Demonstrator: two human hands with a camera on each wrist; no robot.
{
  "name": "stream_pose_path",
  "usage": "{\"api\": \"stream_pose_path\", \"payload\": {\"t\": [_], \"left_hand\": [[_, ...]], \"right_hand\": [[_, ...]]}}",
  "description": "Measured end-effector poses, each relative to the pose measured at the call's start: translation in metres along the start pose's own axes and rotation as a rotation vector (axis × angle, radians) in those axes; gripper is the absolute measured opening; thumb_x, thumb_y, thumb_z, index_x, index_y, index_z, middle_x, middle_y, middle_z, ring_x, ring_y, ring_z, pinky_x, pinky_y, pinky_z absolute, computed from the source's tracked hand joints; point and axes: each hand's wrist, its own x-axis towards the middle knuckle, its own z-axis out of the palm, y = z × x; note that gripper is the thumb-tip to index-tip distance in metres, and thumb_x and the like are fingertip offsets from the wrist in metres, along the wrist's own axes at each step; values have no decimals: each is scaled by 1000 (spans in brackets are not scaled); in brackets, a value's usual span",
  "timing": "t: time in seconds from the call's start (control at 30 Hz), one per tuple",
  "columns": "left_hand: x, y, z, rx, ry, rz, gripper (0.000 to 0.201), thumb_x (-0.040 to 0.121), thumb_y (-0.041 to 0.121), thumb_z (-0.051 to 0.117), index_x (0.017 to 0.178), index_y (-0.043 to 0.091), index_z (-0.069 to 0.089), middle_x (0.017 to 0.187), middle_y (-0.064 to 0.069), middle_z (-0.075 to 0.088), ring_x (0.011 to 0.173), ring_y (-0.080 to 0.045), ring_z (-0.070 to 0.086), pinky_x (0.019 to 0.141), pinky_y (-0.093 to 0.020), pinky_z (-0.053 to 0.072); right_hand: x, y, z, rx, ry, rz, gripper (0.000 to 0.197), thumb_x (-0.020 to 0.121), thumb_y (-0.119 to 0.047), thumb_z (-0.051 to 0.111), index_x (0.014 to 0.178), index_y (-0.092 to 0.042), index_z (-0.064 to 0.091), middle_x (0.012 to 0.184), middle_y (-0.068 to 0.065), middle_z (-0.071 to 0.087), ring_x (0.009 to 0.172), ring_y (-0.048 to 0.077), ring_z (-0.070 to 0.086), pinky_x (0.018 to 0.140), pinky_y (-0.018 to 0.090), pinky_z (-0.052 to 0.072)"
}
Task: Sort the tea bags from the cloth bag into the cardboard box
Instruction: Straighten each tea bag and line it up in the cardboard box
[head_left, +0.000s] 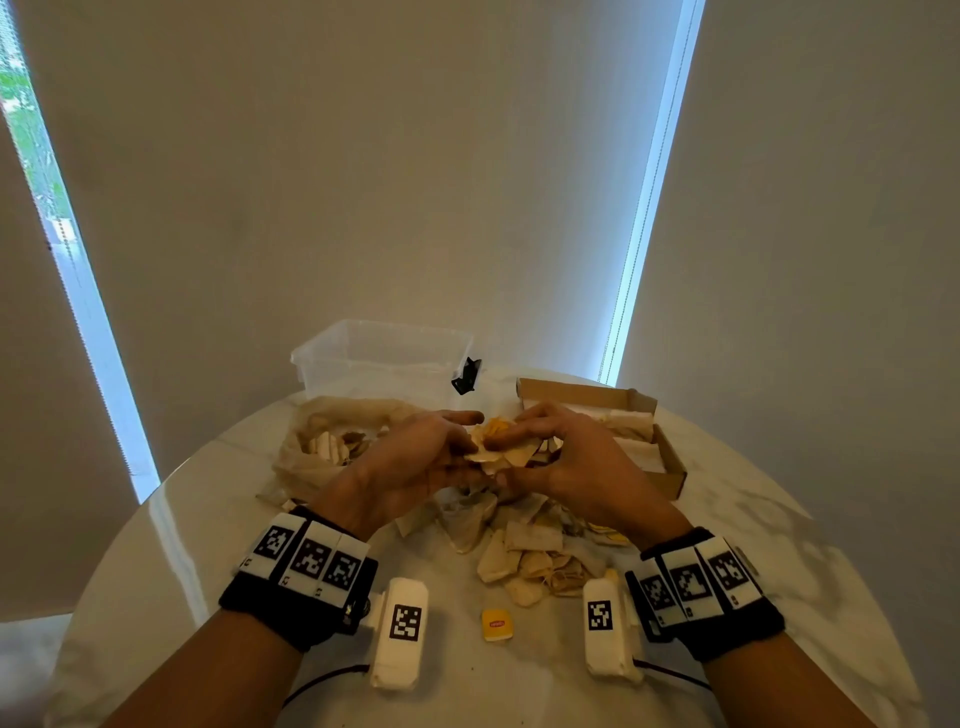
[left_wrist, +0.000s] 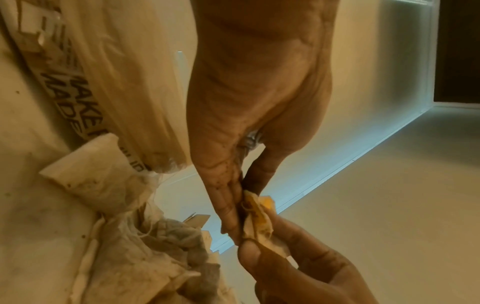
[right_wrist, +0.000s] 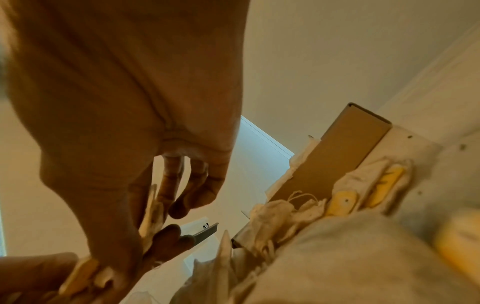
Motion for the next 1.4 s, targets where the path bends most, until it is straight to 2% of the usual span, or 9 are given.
{"api": "stream_pose_path", "payload": {"t": [0.17,0.4,0.6,0.83,1.03,1.1,1.2,1.3,1.4], "left_hand": [[-3,1,-1,-51,-32,-31,40,107,1,38,145,3,53,125,-24,73,110,-33,75,89,-40,65],[2,6,-4,248,38,147,39,105,51,55,134,27,68,124,4,77,109,-18,76,97,-41,60],[-1,1,-5,422,66,265,28,98,34,73,123,21,74,106,1,81,98,-16,78,79,-30,60],[0,2,-6,365,123,229,19,100,24,71,118,15,73,101,-4,81,89,-16,79,69,-25,60],[0,1,-6,380,122,185,27,105,18,63,130,29,58,97,-9,81,86,-26,80,76,-37,65],[-3,1,-2,367,75,149,23,108,34,59,130,32,60,105,-10,79,87,-27,80,77,-38,66],[-3,0,0,366,13,95,39,100,57,60,126,29,67,108,-9,78,90,-25,80,77,-35,65],[-1,-4,-6,465,-1,155,30,97,38,73,120,19,73,108,-11,78,91,-24,80,80,-35,66],[-1,0,-16,495,28,197,22,96,22,77,114,10,75,101,-13,79,91,-26,79,84,-38,66]], "right_hand": [[-1,-5,-2,34,116,-19,20,84,-46,85,103,-41,82,110,-19,70,100,0,63,83,28,52],[-1,-8,-9,423,171,204,15,97,-36,74,106,-27,83,95,-8,81,84,8,74,66,20,55],[-1,-11,-11,464,116,264,24,100,-39,70,107,-21,83,97,-3,82,90,12,76,78,30,60],[-1,-13,-12,467,77,259,21,97,-33,75,112,-20,81,100,-1,82,94,15,79,86,36,65],[-2,-12,-15,369,-21,241,25,100,-14,71,125,-20,73,104,-3,82,95,14,80,82,30,65],[-1,-13,-11,407,-13,272,30,97,-12,75,126,-15,65,101,1,83,91,17,81,81,30,65],[0,-12,-5,420,30,294,39,89,-23,85,122,-16,66,105,1,82,95,20,80,92,41,64],[0,-14,-4,222,-15,253,28,84,-40,88,107,-28,79,105,-10,78,103,10,73,99,42,60],[-1,-24,-13,147,-155,248,26,86,-37,87,111,-33,79,107,-13,75,99,6,71,86,28,60]]}}
